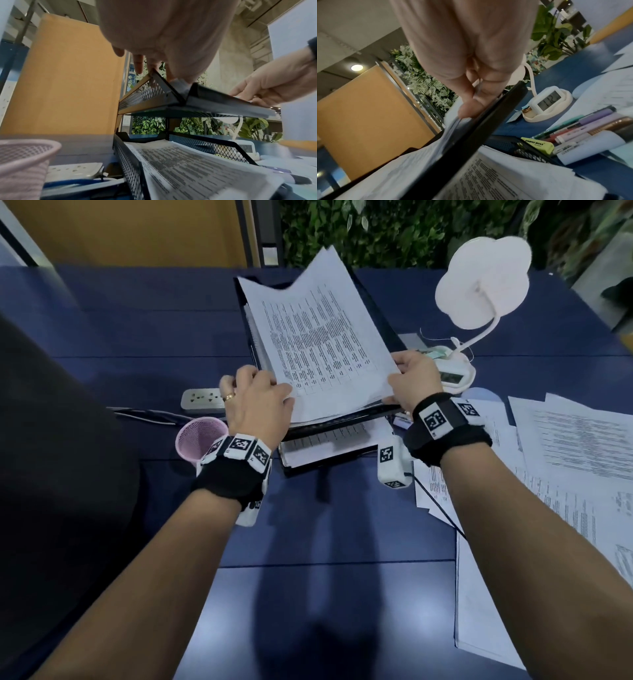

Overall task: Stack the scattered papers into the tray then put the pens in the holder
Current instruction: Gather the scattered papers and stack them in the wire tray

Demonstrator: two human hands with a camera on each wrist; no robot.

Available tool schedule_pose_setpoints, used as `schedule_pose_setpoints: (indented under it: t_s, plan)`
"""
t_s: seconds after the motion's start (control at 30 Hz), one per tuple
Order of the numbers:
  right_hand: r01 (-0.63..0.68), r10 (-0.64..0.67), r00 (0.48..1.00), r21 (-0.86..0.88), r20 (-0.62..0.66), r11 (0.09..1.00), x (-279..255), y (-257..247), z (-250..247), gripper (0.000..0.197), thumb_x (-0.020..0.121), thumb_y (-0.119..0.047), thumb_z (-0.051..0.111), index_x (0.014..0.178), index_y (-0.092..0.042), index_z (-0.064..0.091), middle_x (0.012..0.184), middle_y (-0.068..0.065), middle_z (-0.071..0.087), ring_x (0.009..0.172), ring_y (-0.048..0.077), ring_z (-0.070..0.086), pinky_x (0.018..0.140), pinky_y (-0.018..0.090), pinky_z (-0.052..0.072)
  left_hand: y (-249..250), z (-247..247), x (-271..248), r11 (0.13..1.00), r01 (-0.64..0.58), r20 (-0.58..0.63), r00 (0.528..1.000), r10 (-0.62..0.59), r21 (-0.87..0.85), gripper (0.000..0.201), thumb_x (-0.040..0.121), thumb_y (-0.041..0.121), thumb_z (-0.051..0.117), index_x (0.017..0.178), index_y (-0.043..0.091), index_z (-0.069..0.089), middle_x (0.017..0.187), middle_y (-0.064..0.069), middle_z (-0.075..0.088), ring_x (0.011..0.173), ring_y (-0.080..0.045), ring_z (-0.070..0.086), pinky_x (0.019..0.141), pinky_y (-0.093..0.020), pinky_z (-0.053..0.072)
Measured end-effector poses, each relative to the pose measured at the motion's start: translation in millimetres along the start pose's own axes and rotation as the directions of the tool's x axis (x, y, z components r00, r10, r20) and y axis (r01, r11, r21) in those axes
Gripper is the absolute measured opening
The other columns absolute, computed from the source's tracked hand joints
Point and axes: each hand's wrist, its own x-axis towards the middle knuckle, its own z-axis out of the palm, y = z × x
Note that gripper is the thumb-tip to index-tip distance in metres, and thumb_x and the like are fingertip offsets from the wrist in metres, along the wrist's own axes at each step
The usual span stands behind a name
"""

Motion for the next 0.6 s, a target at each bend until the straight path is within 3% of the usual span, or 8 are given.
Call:
schedule_pose_setpoints:
  t_s: [0.07,0.17,0.27,0.33,0.47,0.6]
  plan:
    - [0.018,-0.023,0.998,-0.072,-0.062,0.997,1.9,7.0,-0.8,0.036,0.084,0.004,0.051,0.117,-0.009,0.059,0.103,0.004,0.061,0.080,0.021,0.063,0.046,0.021,0.054,0.4,5.1,-1.7,0.999,0.002,0.059,0.998,-0.005,0.049,0.030,0.094,0.035,0.046,0.107,0.022,0.070,0.139,-0.004,0.042,0.136,-0.029,0.023,0.108,-0.052,0.015]
    - [0.085,-0.132,0.983,-0.330,-0.124,0.940,2.7,17.1,-4.4,0.032,0.079,-0.009,0.064,0.111,-0.010,0.064,0.091,0.002,0.059,0.081,0.017,0.057,0.072,0.027,0.052,-1.1,8.4,-2.6,0.997,-0.001,0.137,0.991,-0.010,0.080,0.041,0.095,0.049,0.040,0.114,0.024,0.066,0.153,-0.002,0.024,0.143,-0.029,0.010,0.111,-0.058,0.000]
    - [0.122,-0.172,0.982,-0.448,-0.073,0.886,0.4,25.8,-4.8,0.028,0.085,-0.015,0.061,0.112,-0.009,0.065,0.102,0.009,0.057,0.088,0.023,0.056,0.082,0.027,0.046,-2.3,6.2,-3.3,0.983,-0.040,0.205,0.979,0.003,0.178,0.059,0.089,0.066,0.033,0.127,0.027,0.056,0.157,-0.002,0.013,0.145,-0.030,0.001,0.110,-0.061,-0.006]
    - [0.135,-0.190,0.979,-0.444,-0.080,0.886,-4.2,32.6,-4.9,0.026,0.086,-0.017,0.059,0.110,-0.010,0.067,0.107,0.013,0.056,0.089,0.027,0.057,0.085,0.030,0.047,-1.3,4.8,-3.3,0.979,-0.036,0.226,0.974,-0.011,0.202,0.062,0.088,0.067,0.032,0.131,0.027,0.052,0.158,-0.003,0.009,0.145,-0.031,-0.003,0.110,-0.062,-0.008]
    - [0.217,-0.280,0.952,-0.370,-0.124,0.903,-22.8,50.8,-9.4,0.026,0.084,-0.014,0.060,0.107,-0.009,0.070,0.106,0.018,0.063,0.089,0.024,0.060,0.082,0.020,0.041,6.4,2.4,-9.5,0.990,0.020,0.229,0.972,-0.052,0.140,0.053,0.092,0.060,0.036,0.128,0.026,0.054,0.158,-0.004,0.008,0.146,-0.031,-0.003,0.111,-0.061,-0.007]
    - [0.166,-0.225,0.963,-0.325,-0.152,0.931,-49.5,72.0,-23.0,0.024,0.084,-0.010,0.057,0.104,-0.009,0.071,0.111,0.017,0.063,0.097,0.024,0.060,0.088,0.021,0.042,22.3,3.5,-26.7,0.997,0.059,0.217,0.974,-0.067,0.042,0.051,0.095,0.055,0.034,0.130,0.025,0.053,0.157,-0.007,0.014,0.146,-0.030,0.002,0.112,-0.058,-0.003]
